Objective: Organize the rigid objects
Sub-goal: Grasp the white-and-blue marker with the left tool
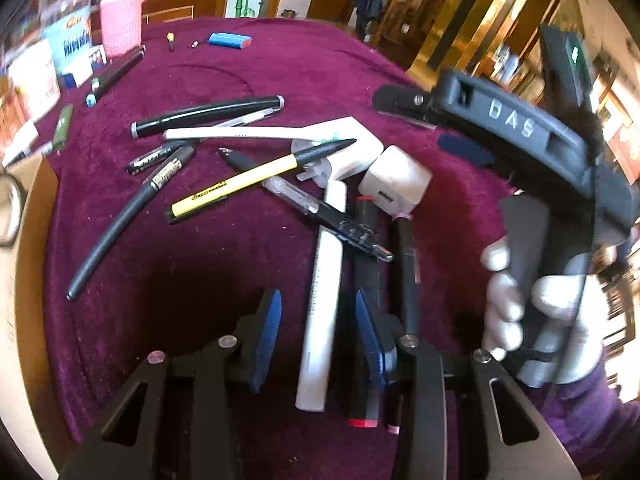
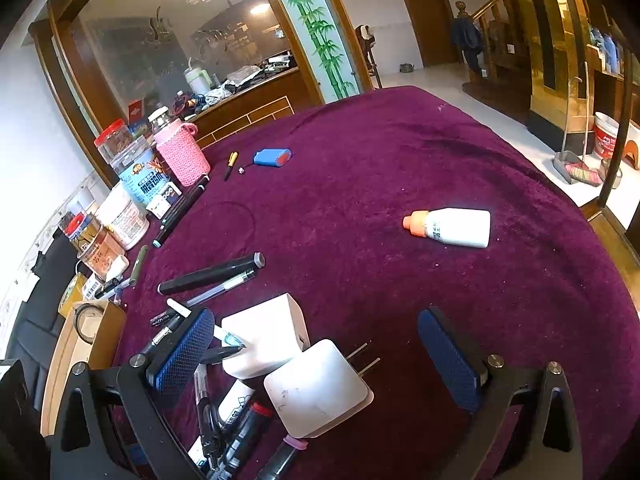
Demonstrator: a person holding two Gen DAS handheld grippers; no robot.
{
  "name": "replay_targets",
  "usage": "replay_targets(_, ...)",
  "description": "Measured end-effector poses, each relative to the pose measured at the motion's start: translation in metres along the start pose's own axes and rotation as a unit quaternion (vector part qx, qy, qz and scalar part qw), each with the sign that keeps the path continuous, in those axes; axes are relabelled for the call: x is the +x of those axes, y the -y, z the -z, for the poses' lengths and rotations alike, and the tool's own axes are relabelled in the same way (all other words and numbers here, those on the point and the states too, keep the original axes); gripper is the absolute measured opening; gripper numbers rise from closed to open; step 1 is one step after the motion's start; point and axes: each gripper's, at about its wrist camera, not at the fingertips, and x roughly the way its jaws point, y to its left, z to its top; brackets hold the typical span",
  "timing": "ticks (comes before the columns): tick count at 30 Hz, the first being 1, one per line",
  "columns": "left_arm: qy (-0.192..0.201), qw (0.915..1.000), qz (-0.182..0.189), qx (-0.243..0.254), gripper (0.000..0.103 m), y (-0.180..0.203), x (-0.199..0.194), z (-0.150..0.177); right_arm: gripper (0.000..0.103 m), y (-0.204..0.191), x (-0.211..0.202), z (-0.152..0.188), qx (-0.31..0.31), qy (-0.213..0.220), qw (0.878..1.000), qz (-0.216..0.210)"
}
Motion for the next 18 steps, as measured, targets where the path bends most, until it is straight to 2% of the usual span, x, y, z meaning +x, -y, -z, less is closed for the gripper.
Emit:
replay_targets(5,0.001,0.9932,-0.083,0.082,0.035,0.027,0.01,-0.001,0.102,0.0,0.002,0.001,-0.001,-0.005,1.0,0.001)
replay_targets(11,-0.003,0.9939,-0.084,0.071,0.03,0.015,-0.001,0.012,0.102,0.002,0.003,0.0,0.008,-0.006,1.0,-0.004)
replay_targets(13,-0.001,0.9934,-0.091,0.07,0.035,0.017,0.002,0.008,0.102,0.0,0.004,0.001,0.004,-0.008,1.0,-0.005)
replay_targets(15,0.007,0.9924,-0.107,0.062,0.055,0.019,0.01,-0.001,0.102,-0.001,0.005,0.001,-0.001,-0.011,1.0,-0.004)
replay_targets(16,0.013,0.9927,-0.107,0.054,0.057,0.018,0.013,-0.004,0.102,-0.001,0.006,0.002,-0.001,-0.013,1.0,-0.007)
replay_targets(17,0.02,0.9947,-0.092,0.04,0.057,0.013,0.015,-0.006,0.102,-0.001,0.006,0.002,0.0,-0.012,1.0,-0.011)
replay_targets(18,0.023,0.9952,-0.089,0.035,0.051,0.01,0.014,-0.006,0.102,-0.001,0.006,0.001,-0.001,-0.01,1.0,-0.012)
